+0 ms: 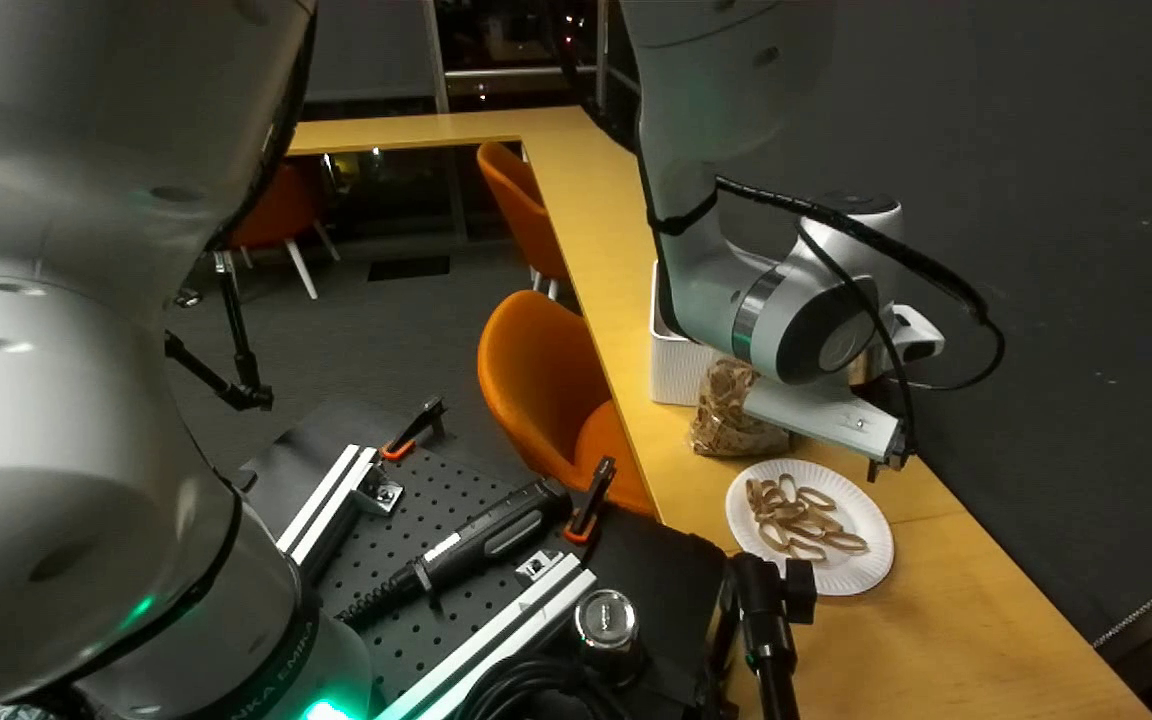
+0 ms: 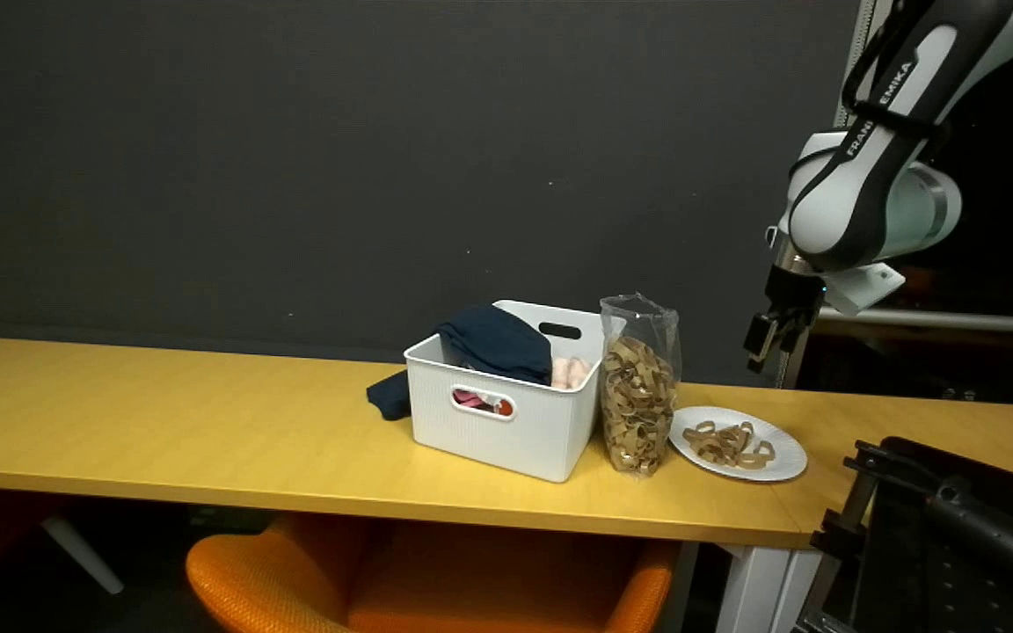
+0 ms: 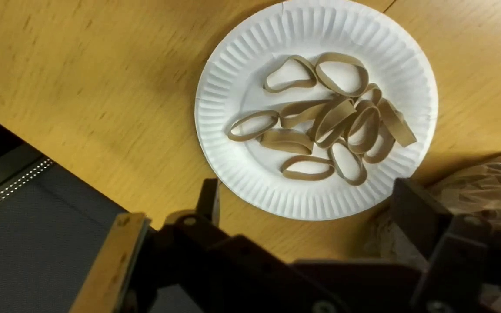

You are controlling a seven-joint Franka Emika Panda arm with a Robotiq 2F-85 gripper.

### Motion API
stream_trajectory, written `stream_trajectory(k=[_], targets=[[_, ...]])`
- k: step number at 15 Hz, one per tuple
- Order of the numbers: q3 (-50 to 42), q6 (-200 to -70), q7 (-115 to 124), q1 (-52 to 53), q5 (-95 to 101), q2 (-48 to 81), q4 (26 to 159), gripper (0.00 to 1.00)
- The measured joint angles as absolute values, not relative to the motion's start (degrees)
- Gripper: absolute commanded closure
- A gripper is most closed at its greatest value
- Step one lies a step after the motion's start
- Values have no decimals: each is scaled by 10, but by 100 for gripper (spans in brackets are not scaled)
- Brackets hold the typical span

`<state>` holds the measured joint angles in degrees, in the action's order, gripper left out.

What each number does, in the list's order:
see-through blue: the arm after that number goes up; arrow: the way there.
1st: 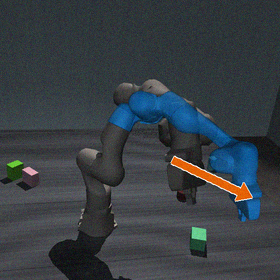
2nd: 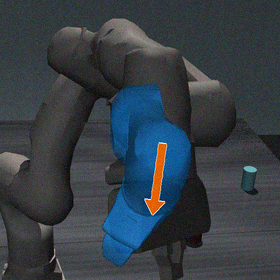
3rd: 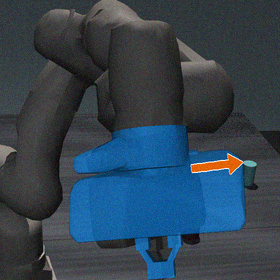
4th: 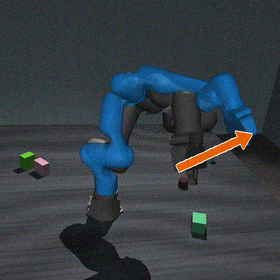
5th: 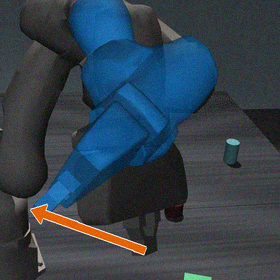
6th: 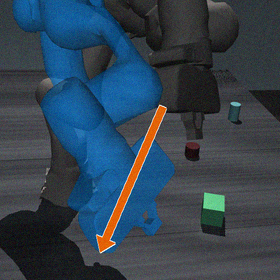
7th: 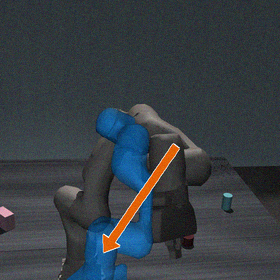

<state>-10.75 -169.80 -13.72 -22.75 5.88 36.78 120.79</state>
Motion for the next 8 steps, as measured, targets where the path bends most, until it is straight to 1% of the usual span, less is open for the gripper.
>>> stream_trajectory(k=[4, 8], targets=[[-102, -1737, -137, -229, 59, 417, 1200, 0], [-70, -1754, -137, -249, 59, 462, 1175, 0]])
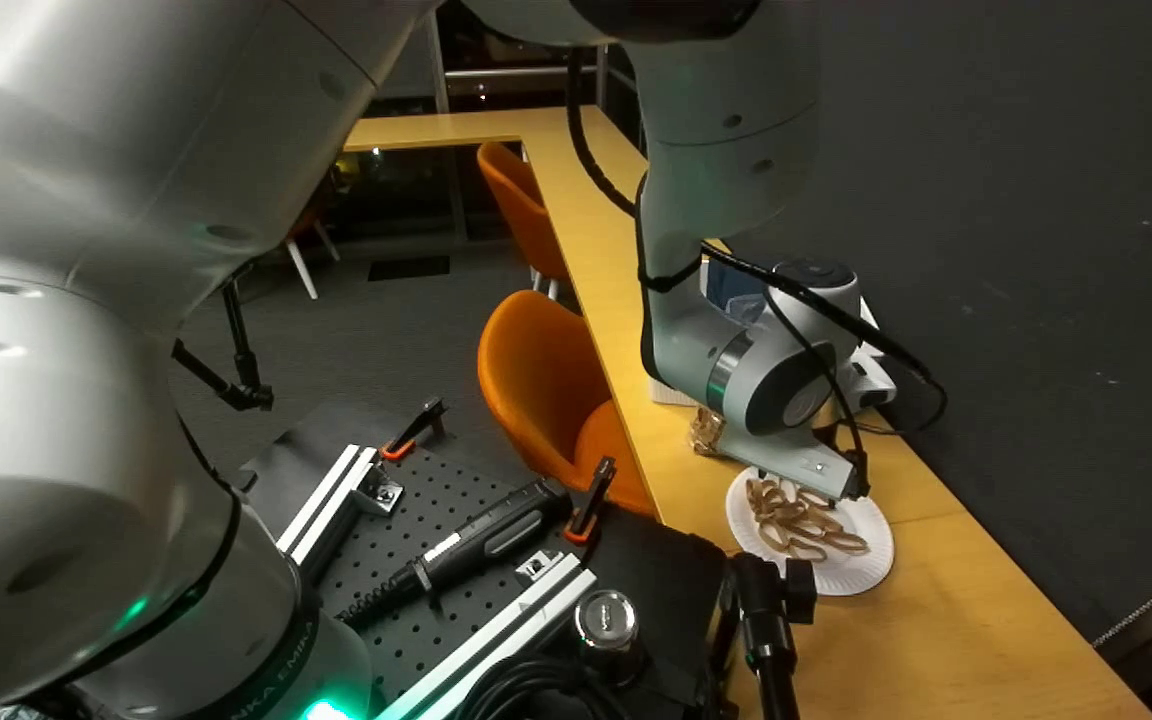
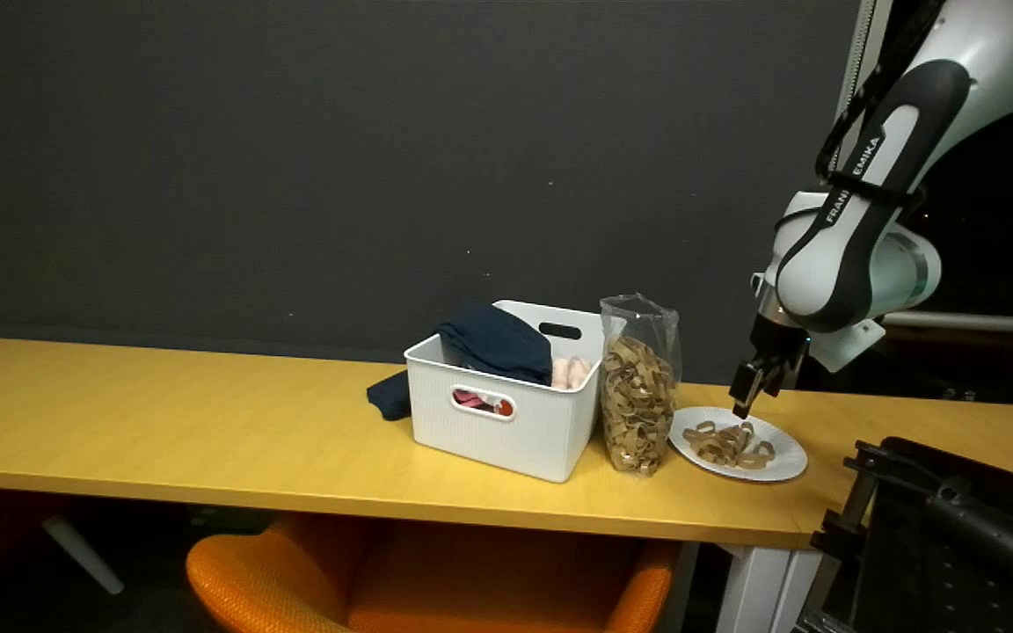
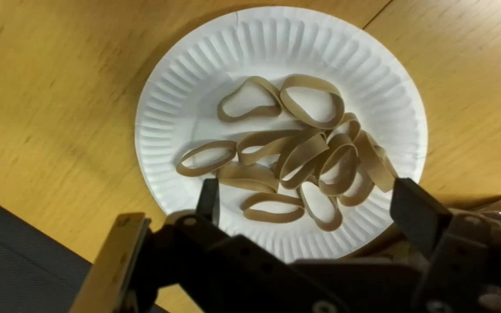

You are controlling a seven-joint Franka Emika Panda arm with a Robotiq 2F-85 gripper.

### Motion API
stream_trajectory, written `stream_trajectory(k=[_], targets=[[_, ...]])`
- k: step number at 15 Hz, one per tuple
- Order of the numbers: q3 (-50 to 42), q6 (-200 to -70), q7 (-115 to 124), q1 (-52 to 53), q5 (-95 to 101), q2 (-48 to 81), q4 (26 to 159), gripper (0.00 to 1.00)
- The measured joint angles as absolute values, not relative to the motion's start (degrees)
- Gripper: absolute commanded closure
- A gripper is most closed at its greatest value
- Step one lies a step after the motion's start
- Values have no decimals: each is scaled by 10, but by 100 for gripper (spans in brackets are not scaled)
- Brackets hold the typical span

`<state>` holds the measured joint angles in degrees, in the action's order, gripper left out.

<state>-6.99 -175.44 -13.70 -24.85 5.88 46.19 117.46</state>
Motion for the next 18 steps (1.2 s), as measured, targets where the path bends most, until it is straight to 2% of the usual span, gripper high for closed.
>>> stream_trajectory(k=[7, 16, 17, 18], targets=[[-32, -1745, -146, -297, 59, 546, 1075, 0], [-15, -1710, -147, -301, 59, 615, 993, 0], [-15, -1706, -147, -301, 59, 619, 989, 25], [-15, -1701, -147, -301, 59, 621, 986, 26]])
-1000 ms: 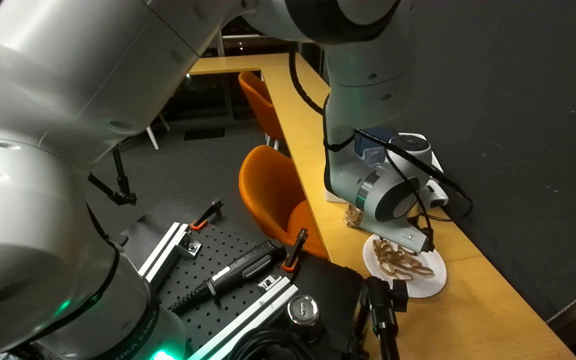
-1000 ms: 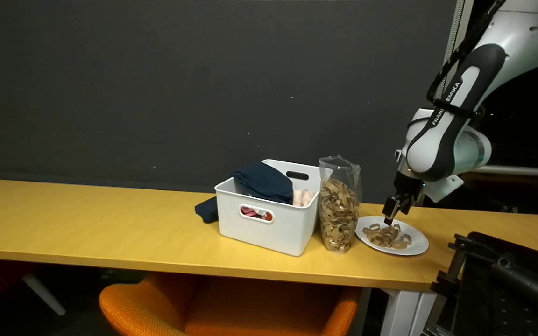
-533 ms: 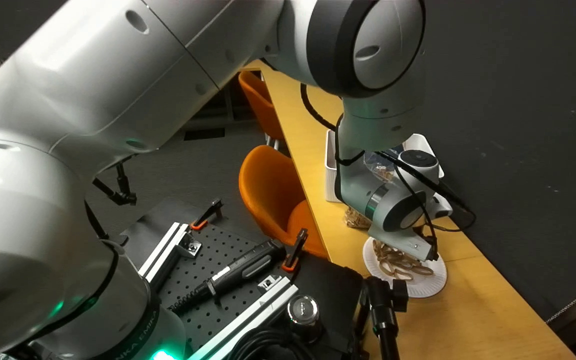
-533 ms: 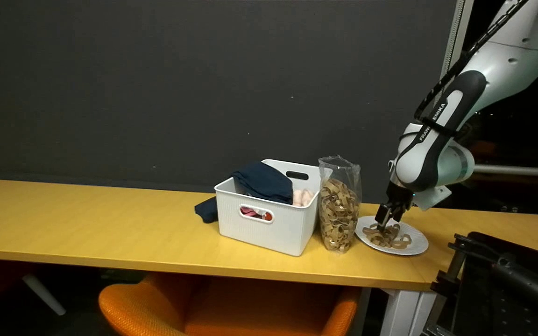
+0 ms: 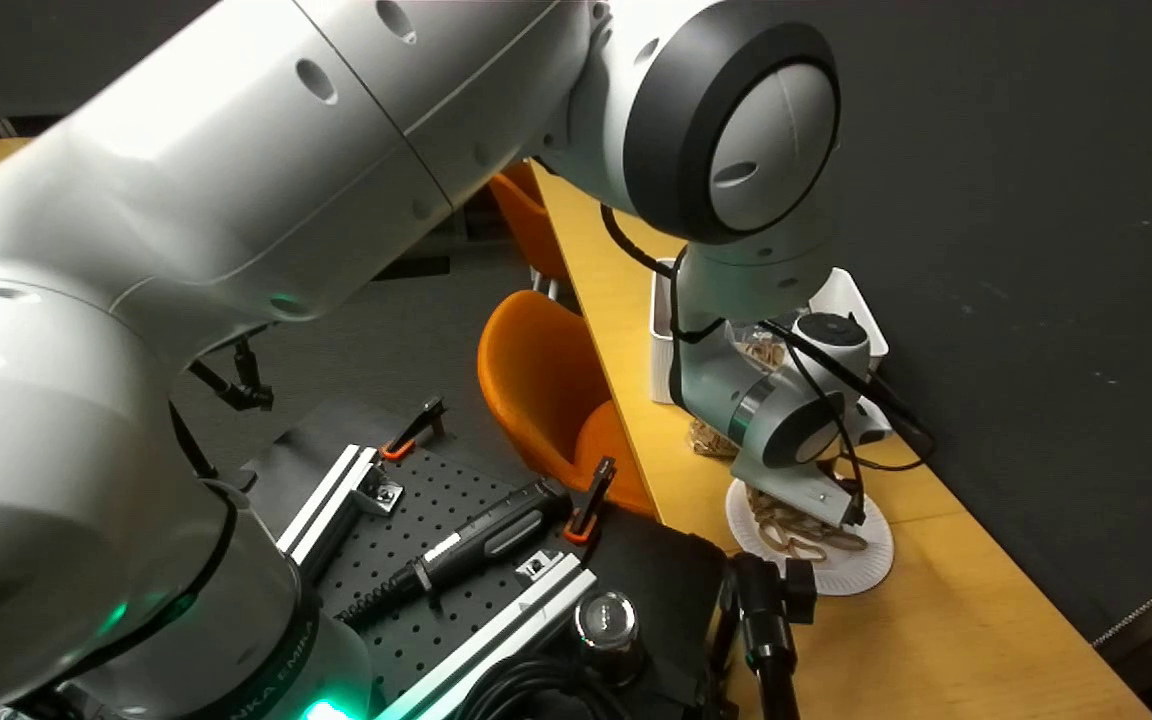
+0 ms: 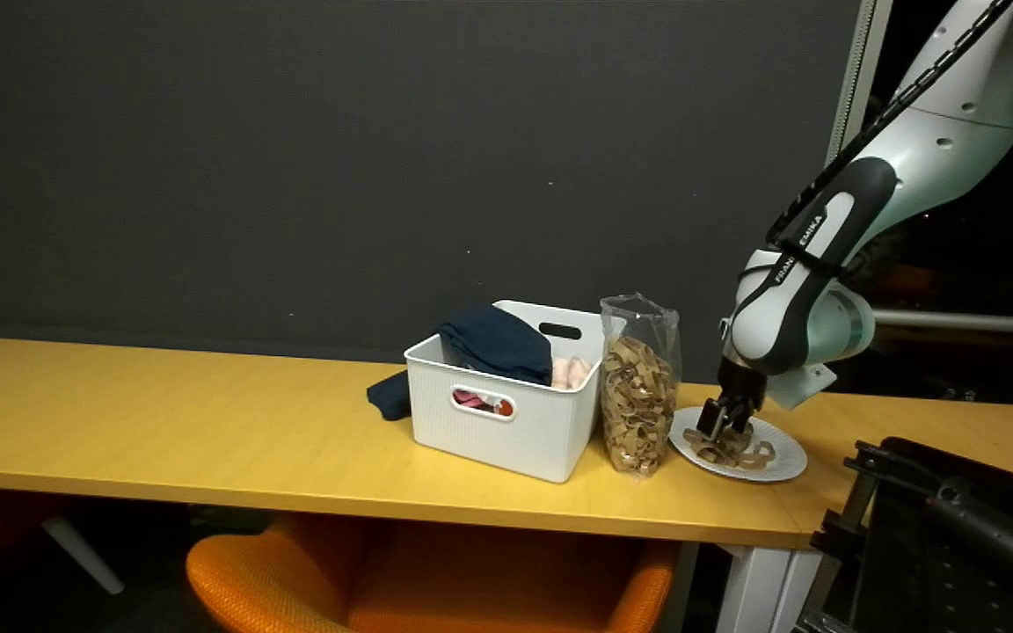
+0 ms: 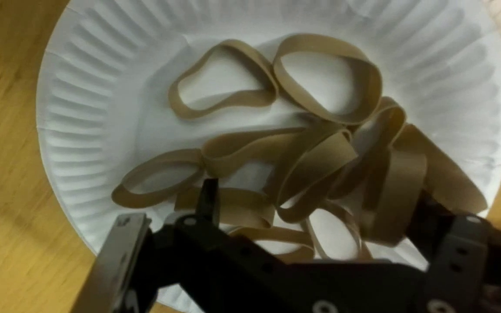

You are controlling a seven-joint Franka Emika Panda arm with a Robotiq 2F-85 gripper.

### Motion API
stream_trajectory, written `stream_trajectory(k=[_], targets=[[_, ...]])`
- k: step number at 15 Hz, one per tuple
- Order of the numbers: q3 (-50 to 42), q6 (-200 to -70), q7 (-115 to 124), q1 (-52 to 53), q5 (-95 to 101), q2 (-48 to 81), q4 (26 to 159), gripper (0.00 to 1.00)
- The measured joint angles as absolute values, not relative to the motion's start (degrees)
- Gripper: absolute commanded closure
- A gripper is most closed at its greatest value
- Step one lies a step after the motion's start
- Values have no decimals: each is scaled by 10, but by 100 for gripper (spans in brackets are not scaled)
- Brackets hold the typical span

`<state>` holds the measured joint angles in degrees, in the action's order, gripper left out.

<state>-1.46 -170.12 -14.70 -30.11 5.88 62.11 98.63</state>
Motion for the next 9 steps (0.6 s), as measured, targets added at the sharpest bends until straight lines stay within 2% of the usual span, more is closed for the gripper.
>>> stream_trajectory(k=[9], targets=[[-15, -1698, -147, -301, 59, 617, 985, 95]])
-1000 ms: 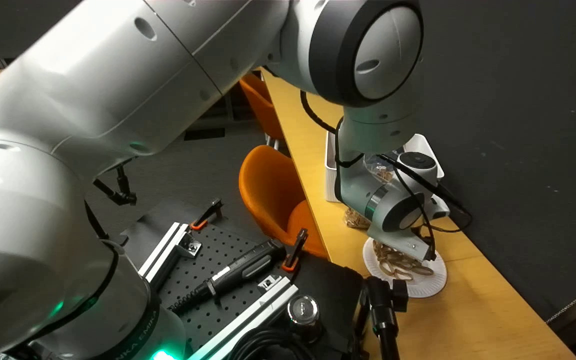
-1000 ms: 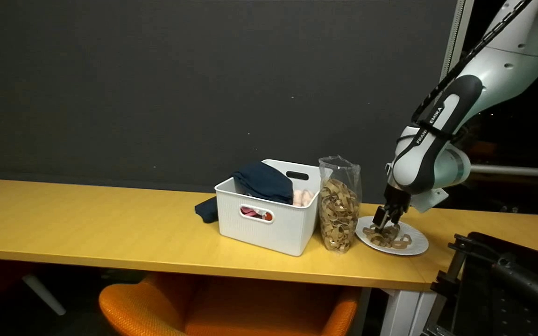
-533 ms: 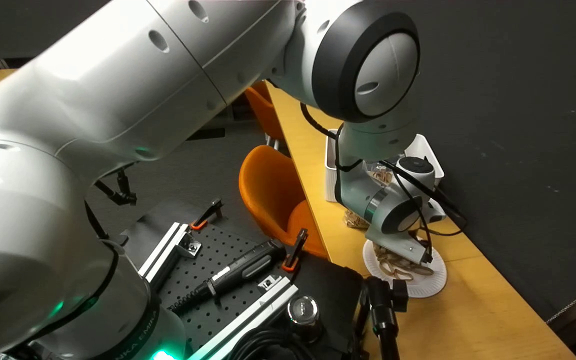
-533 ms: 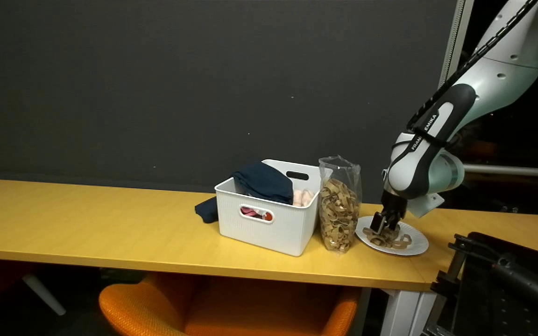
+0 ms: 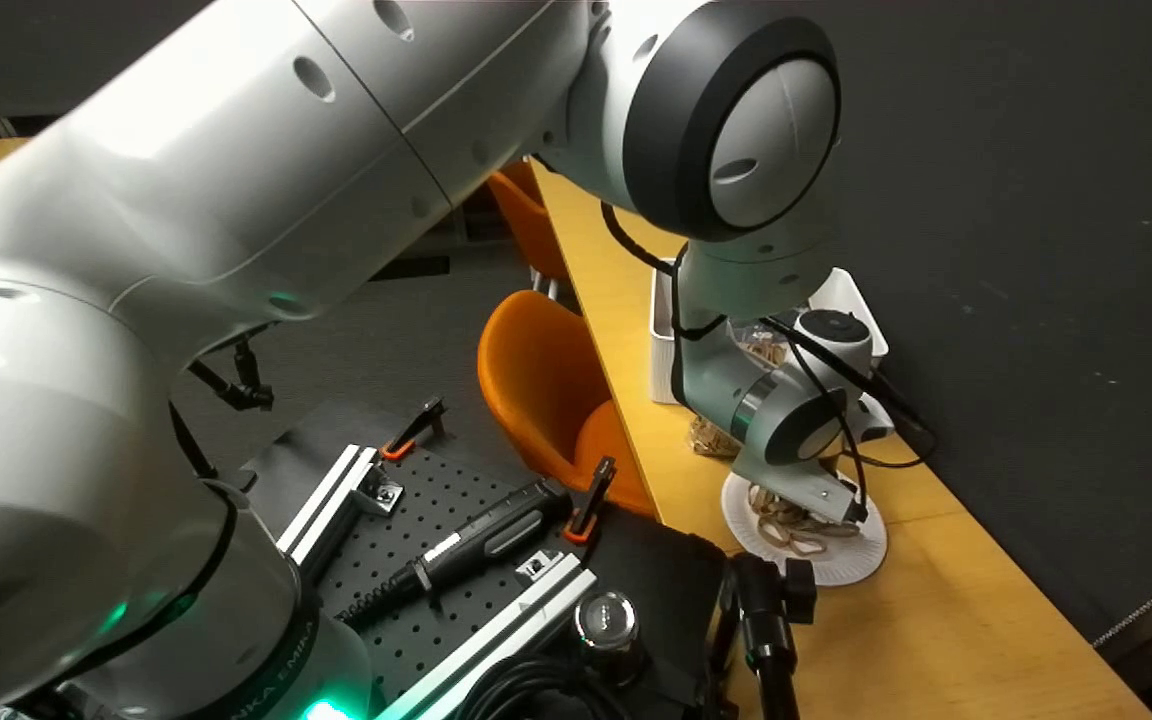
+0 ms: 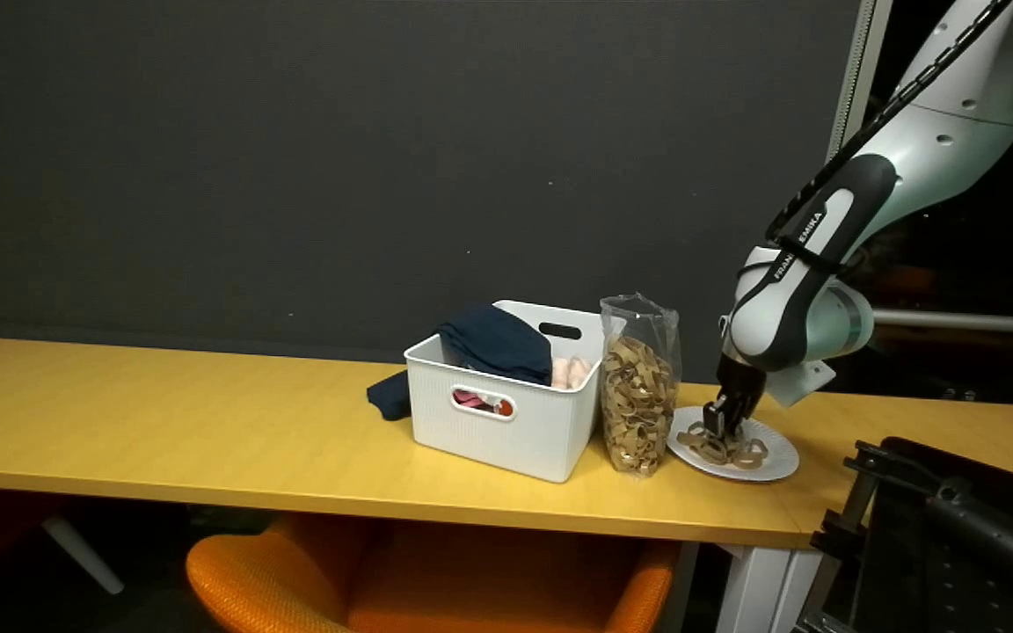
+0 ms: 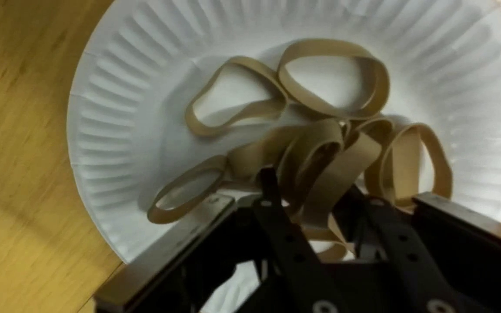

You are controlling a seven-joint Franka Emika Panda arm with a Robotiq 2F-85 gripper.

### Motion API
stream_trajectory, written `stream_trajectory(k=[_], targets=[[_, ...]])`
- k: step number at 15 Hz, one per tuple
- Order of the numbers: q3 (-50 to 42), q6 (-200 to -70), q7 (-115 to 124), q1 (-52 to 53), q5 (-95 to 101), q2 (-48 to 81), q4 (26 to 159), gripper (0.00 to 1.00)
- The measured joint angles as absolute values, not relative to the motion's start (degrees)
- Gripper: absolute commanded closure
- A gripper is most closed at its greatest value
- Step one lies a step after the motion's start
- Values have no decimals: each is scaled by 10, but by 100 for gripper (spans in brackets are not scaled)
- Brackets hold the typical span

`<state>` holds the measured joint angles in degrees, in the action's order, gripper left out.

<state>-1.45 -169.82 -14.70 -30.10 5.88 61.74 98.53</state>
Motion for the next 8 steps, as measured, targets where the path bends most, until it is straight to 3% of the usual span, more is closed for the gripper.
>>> stream_trajectory(k=[2, 8], targets=[[-14, -1699, -147, -301, 59, 616, 986, 100], [-15, -1700, -146, -306, 53, 571, 1016, 98]])
